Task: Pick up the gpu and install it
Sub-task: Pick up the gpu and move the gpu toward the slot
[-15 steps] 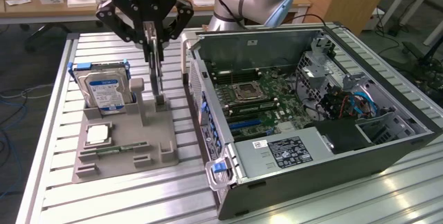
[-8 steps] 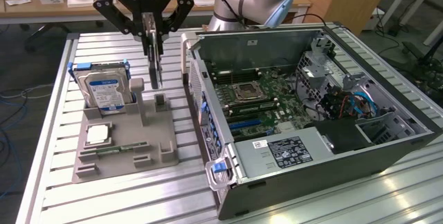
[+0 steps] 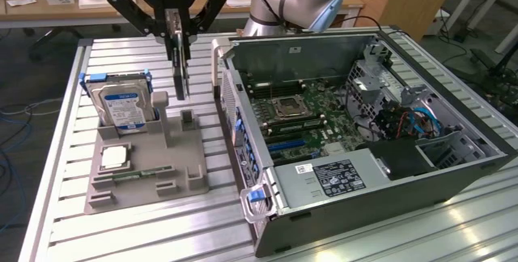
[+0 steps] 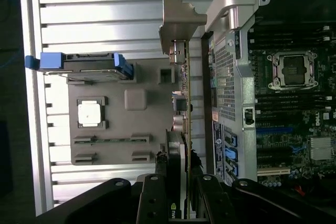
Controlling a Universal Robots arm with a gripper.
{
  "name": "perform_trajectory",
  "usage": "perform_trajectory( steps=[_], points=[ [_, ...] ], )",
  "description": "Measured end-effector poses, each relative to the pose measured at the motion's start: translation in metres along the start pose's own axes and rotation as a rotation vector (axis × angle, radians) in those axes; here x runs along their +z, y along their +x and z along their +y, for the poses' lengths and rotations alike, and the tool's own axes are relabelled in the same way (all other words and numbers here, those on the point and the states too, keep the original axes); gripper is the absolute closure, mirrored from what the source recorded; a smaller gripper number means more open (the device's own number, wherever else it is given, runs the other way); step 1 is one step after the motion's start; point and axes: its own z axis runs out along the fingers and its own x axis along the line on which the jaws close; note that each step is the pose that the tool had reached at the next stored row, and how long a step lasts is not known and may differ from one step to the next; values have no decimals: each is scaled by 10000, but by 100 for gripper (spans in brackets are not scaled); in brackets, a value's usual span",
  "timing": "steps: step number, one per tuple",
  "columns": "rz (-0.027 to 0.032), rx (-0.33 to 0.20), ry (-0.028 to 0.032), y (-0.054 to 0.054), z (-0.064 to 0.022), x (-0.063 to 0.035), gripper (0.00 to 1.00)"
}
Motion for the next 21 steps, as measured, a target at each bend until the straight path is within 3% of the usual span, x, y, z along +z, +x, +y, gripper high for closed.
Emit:
perform_trajectory(
  steps=[21],
  points=[
    [0, 0, 0, -78, 6, 2, 73]
  ],
)
